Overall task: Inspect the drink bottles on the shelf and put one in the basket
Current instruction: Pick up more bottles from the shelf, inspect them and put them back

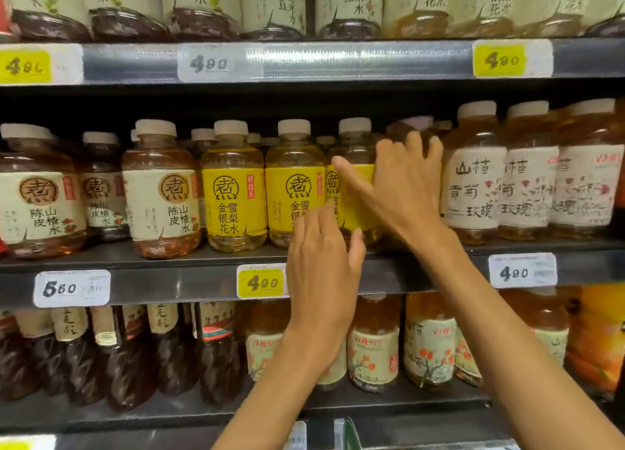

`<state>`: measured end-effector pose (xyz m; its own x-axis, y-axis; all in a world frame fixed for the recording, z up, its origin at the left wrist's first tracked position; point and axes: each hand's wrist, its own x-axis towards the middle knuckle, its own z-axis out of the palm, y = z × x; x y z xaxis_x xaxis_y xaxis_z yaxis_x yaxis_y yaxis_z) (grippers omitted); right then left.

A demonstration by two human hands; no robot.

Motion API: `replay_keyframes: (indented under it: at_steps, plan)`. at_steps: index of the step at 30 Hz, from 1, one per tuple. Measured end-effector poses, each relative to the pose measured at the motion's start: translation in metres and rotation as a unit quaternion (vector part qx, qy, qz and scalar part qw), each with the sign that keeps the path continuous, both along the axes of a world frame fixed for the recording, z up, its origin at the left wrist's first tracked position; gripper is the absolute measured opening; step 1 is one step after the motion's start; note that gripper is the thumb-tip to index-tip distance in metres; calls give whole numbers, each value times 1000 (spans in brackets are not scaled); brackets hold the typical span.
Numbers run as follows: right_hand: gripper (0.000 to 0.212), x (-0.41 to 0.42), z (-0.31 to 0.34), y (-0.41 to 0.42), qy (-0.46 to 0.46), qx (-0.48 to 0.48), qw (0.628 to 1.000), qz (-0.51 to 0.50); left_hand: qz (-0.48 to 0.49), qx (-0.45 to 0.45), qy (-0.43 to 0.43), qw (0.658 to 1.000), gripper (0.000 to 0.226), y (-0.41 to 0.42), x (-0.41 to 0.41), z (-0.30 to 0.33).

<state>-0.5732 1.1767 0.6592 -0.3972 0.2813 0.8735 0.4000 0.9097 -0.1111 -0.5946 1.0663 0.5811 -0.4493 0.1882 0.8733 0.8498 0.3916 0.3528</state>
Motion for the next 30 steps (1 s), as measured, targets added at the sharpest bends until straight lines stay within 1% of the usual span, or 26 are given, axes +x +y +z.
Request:
replay_keyframes:
  at_steps: [2,5,6,8,10,12,15,17,18,20,22,23,24,25,26,27,28,30]
  plan:
    - [81,-2,0,3,-13,10,1000,7,25,11,-19,999,53,11,5,-1]
    - [79,3,-3,5,6,25,999,39,39,22,-32,999,54,17,9,-3]
    - [77,6,-6,5,30,35,997,65,38,29,-29,998,53,18,9,-4]
    - [73,15,-14,2,99,31,978,183,25,56,-16,998,51,15,11,-6]
    - [71,27,-21,-2,143,-31,937,318,-18,73,-16,997,55,9,14,-7]
    - [72,41,-23,-2,147,-114,901,391,-83,82,-43,992,66,1,17,-10]
    - [71,65,-24,1,134,-230,843,468,-177,91,-147,969,82,-10,28,-12]
    - [72,80,-24,3,128,-292,796,514,-237,83,-222,942,84,-14,39,-12]
    - [72,86,-26,3,122,-319,771,537,-267,78,-250,928,80,-15,44,-13]
    - [67,95,-33,3,110,-363,729,570,-309,81,-275,907,65,-17,58,-16]
    - [58,102,-41,5,94,-406,687,595,-322,96,-276,901,57,-20,72,-22]
    - [54,105,-45,7,83,-435,654,613,-322,100,-275,900,58,-22,77,-26]
    - [56,108,-48,9,70,-467,615,632,-326,101,-279,898,60,-25,82,-31]
    - [64,110,-50,11,57,-495,577,648,-338,99,-290,890,59,-28,86,-36]
    - [75,111,-52,13,45,-513,547,660,-361,95,-309,875,54,-30,90,-41]
    - [83,111,-53,14,33,-524,523,671,-389,88,-336,853,49,-32,94,-46]
    - [85,109,-54,14,15,-534,502,680,-416,78,-366,829,46,-33,98,-52]
    - [76,106,-57,10,-16,-560,457,691,-444,62,-416,791,41,-32,106,-64]
